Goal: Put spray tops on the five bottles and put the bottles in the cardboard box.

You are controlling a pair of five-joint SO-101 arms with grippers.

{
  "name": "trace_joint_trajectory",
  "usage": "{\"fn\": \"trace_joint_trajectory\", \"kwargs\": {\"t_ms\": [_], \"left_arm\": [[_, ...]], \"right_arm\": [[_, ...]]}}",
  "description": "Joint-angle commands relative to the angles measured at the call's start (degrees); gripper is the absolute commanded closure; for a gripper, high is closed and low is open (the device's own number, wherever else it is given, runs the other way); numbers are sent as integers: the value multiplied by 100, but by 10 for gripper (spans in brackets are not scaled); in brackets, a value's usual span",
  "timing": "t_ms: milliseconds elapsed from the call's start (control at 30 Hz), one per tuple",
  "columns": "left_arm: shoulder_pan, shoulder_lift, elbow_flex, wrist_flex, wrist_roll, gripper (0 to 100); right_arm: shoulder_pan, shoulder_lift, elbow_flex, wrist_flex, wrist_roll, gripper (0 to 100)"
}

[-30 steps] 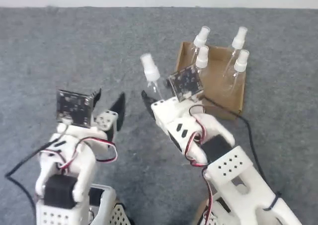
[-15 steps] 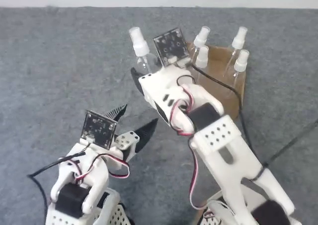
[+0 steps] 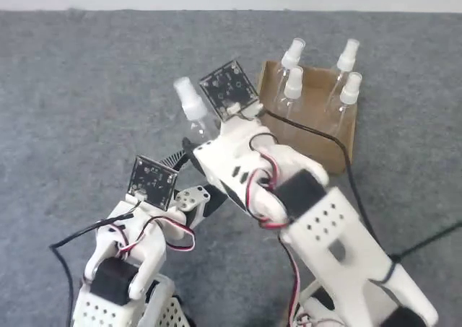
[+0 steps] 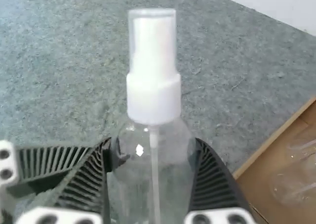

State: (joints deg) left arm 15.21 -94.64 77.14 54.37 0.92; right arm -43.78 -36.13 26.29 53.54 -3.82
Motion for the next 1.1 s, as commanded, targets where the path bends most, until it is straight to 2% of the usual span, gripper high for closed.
{"fn": "trace_joint_trajectory", "kwargs": {"t_ms": [0,267,367,533,667,767,900,1067], "left_arm": [[-18,158,-22,-149,-62,687],[-18,149,-22,-123,-62,687],[-18,149,-13,-123,-62,687],[-18,149,-4,-114,-62,688],[-18,158,-4,-114,-62,688],[-18,141,66,-149,-62,697],[-26,141,66,-149,-70,797],[-88,141,66,-158,-70,1000]], "right_arm": [[-57,-646,-387,374,413,993],[-48,-954,-378,778,466,993],[224,-963,-378,796,466,993],[1402,-936,-396,760,484,993],[2536,-936,-396,734,976,993],[3143,-927,-273,470,1037,993],[3389,-927,290,-198,1064,993],[3389,-919,1284,-1411,1037,993]]}}
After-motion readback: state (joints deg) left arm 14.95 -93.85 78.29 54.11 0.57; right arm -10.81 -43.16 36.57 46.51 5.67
